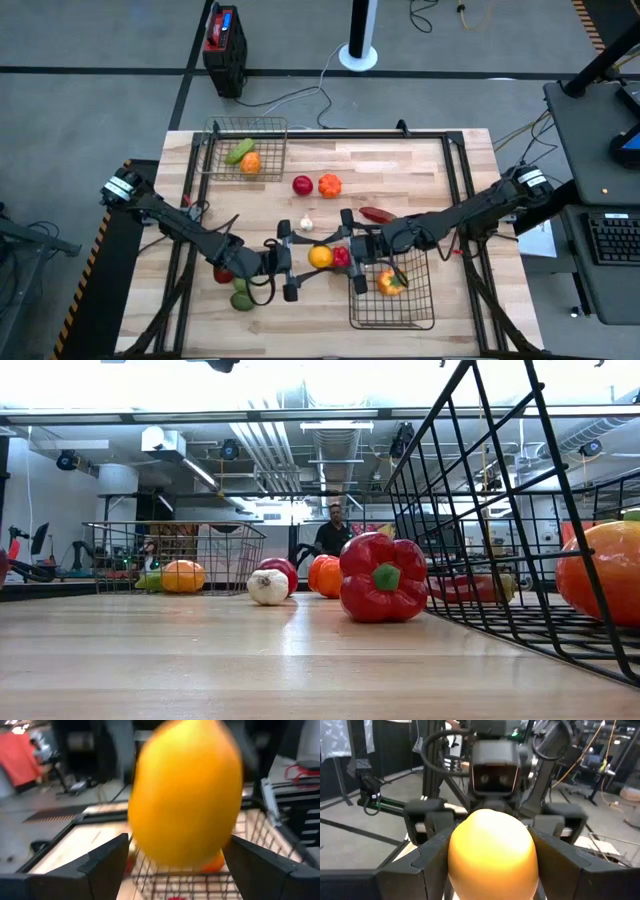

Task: Sort produce into baskets
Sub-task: Put the yellow lemon into the black wire basket

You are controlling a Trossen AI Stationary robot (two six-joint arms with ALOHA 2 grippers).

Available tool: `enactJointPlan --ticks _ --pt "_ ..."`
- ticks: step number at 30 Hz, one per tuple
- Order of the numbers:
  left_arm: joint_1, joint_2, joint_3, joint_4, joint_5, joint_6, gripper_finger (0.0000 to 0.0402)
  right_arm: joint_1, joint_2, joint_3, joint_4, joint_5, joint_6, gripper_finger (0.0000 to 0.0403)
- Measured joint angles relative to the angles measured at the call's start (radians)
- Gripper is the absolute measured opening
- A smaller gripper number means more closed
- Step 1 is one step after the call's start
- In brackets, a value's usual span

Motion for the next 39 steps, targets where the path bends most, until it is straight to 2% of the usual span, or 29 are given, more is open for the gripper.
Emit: enactJointPlan --ticks 4,12,18,22,28,39 --pt "0.000 -0.007 0.000 -0.090 -0.019 -0.062 0.0299 -0.001 -0.046 0.030 -0.177 0.001 0.060 0.0235" --pt "0.001 -0.032 0.001 -0.252 -0.070 -0.200 0.0300 0.001 -0.098 0.117 -0.659 -0.001 0.245 0.0236" --pt "0.001 -0.083 0.001 -0.419 -0.099 -0.340 0.0300 0.002 -0.105 0.122 -0.960 -0.001 0.410 0.0235" --pt "0.000 -0.105 0.001 -0.458 -0.102 -0.368 0.0300 0.004 -0.101 0.107 -1.118 -0.008 0.505 0.0238" --pt "0.000 -0.110 0.001 -0.461 -0.102 -0.368 0.0300 0.025 -0.100 0.084 -1.260 -0.009 0.581 0.0235" --pt "0.000 -0.108 0.001 -0.468 -0.103 -0.368 0.0300 0.027 -0.094 -0.046 -1.294 -0.009 0.656 0.0240"
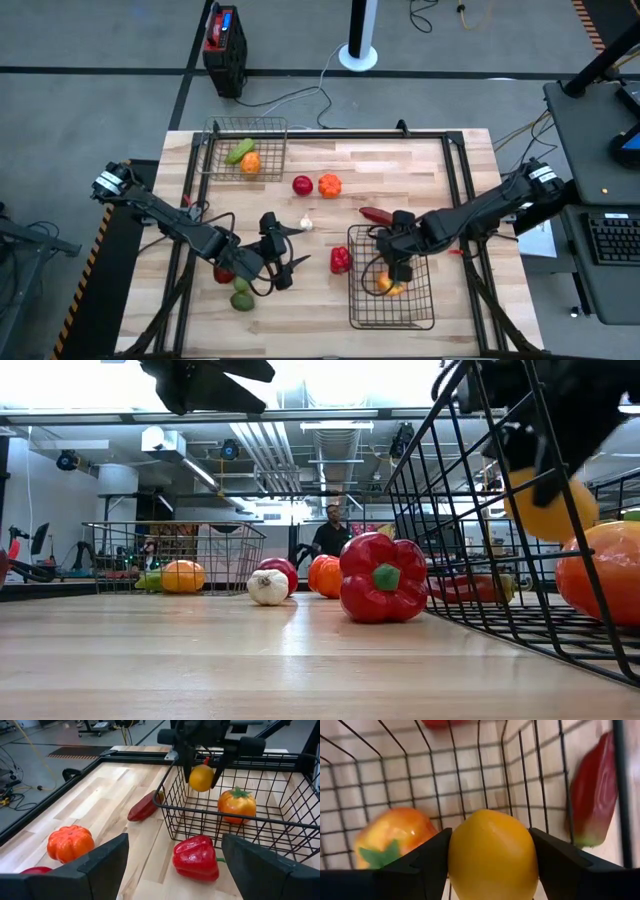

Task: Sort produce into baskets
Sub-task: Put the yellow lemon into the black wire basket

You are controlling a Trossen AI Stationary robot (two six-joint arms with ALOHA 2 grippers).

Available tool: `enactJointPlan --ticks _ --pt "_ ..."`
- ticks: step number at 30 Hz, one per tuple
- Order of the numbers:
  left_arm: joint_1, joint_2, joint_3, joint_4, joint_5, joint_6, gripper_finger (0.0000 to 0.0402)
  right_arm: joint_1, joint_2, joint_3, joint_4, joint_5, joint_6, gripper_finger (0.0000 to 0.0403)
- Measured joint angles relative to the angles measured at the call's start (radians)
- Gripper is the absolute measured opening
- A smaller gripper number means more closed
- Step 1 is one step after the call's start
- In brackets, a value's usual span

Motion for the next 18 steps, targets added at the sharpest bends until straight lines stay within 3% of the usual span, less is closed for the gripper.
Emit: enactJointPlan --ticks 18 --pt "0.001 0.001 0.000 0.000 -0.007 0.000 0.0300 0.000 0.001 -0.036 0.012 0.001 0.022 0.0261"
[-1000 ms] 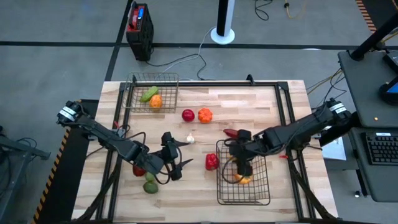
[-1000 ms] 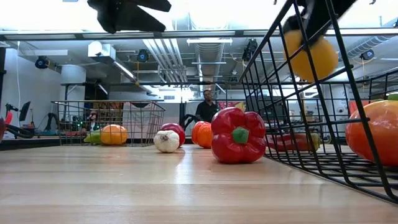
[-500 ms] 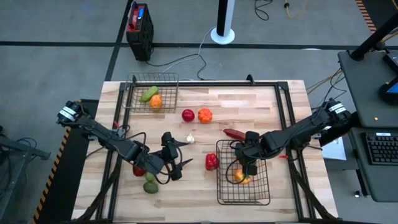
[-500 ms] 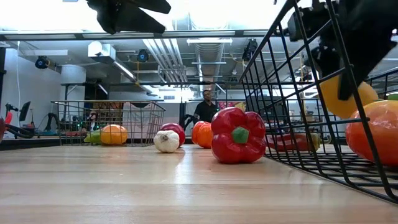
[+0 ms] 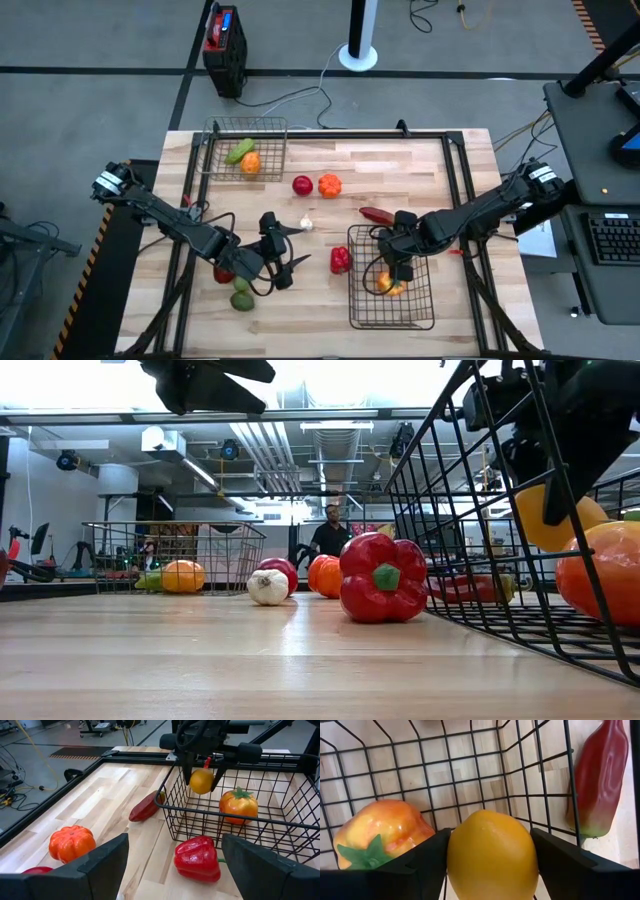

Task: Sort produce into baskets
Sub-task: Put the yellow lemon into the black wire basket, then put the white garlic into the gold wire basket

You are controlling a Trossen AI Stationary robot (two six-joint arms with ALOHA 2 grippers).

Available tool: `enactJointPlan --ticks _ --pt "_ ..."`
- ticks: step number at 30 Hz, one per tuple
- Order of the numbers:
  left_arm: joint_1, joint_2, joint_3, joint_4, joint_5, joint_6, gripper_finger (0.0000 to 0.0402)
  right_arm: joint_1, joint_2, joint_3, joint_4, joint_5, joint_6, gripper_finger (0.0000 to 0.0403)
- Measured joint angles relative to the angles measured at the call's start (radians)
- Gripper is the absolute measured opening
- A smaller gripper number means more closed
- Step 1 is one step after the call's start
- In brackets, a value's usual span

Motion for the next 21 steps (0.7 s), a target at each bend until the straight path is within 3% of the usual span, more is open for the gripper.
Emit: enactJointPlan --ticks 21 --pt "0.000 0.000 0.000 0.000 0.000 -0.017 0.0300 0.000 -0.002 0.018 0.013 0.001 0.011 0.0291"
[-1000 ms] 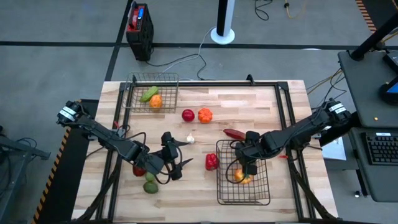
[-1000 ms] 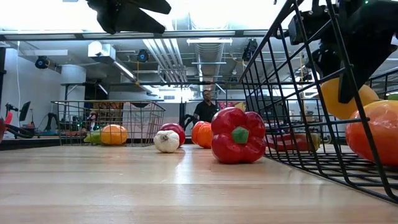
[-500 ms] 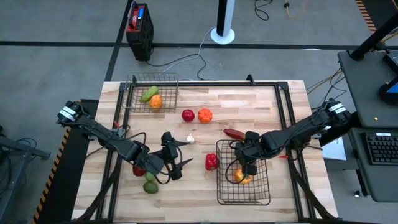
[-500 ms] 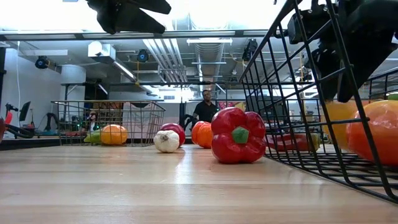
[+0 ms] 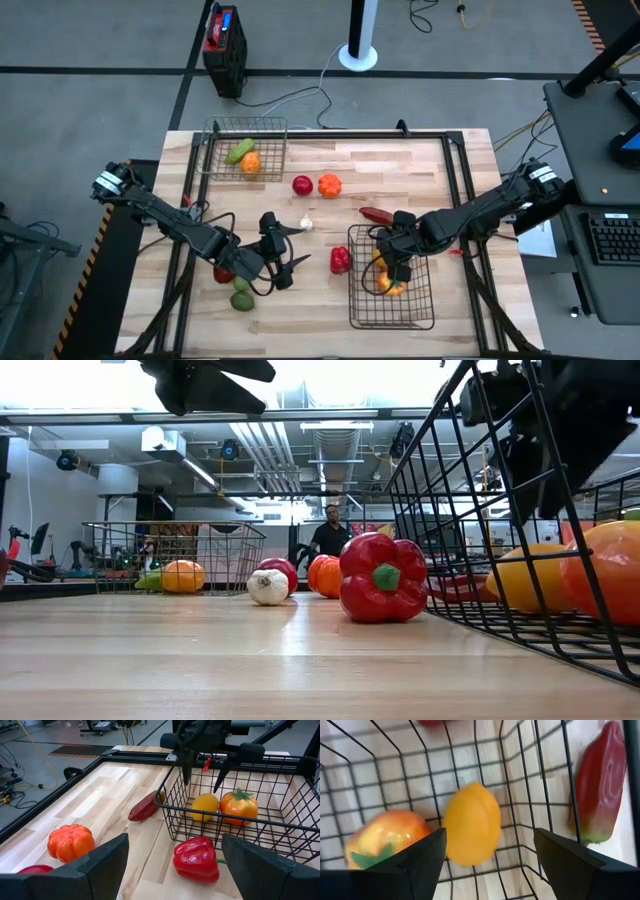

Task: Sort produce into baskets
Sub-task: Put the white garlic into the gold wire basket

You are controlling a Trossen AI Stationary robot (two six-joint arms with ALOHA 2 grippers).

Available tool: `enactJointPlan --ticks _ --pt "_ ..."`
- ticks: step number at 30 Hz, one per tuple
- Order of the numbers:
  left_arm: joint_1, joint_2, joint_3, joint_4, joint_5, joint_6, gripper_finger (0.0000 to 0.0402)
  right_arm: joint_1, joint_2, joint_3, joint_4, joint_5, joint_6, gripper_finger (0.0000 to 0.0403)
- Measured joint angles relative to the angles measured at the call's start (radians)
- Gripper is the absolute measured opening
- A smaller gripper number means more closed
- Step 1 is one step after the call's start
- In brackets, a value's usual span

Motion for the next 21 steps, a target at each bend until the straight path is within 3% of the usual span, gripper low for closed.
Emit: enactJointPlan --ticks 11,21 --pt "0.025 0.074 0.000 -0.001 0.018 -0.002 0.0300 0.000 -0.017 0.068 0.081 0.010 -0.058 0.0295" --pt "0.156 0.163 -0.001 -0.062 0.067 -0.100 0.0300 0.000 -0.020 0.068 0.153 0.015 -0.108 0.0292"
